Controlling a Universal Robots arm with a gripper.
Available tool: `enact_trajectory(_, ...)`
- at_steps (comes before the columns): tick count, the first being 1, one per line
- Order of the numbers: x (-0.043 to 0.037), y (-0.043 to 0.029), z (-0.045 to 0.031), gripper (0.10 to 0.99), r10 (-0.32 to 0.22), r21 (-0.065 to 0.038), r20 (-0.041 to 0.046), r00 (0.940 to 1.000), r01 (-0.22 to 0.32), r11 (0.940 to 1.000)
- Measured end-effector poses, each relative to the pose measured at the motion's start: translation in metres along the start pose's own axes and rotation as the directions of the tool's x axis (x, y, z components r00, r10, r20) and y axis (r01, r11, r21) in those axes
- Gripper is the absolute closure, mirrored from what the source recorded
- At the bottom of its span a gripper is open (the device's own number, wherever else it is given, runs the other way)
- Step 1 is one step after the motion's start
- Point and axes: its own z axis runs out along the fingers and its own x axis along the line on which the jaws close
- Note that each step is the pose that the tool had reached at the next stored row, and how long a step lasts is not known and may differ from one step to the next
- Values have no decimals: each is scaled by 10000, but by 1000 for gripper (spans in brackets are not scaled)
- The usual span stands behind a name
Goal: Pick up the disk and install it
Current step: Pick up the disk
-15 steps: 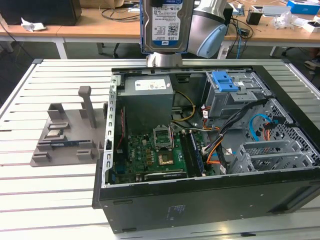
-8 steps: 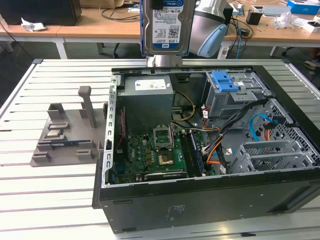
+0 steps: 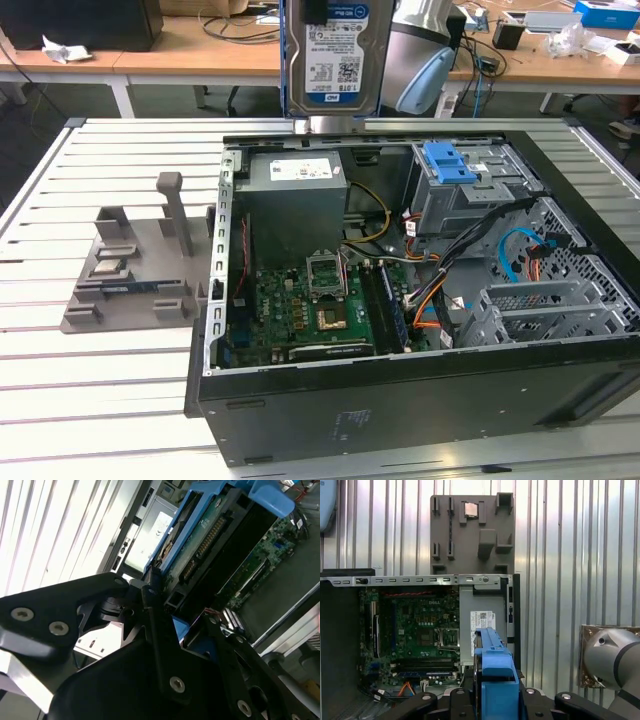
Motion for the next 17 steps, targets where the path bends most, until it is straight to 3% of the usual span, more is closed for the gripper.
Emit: enact_trajectory(17, 141, 1, 34, 718, 0, 1, 2, 10000, 0, 10000)
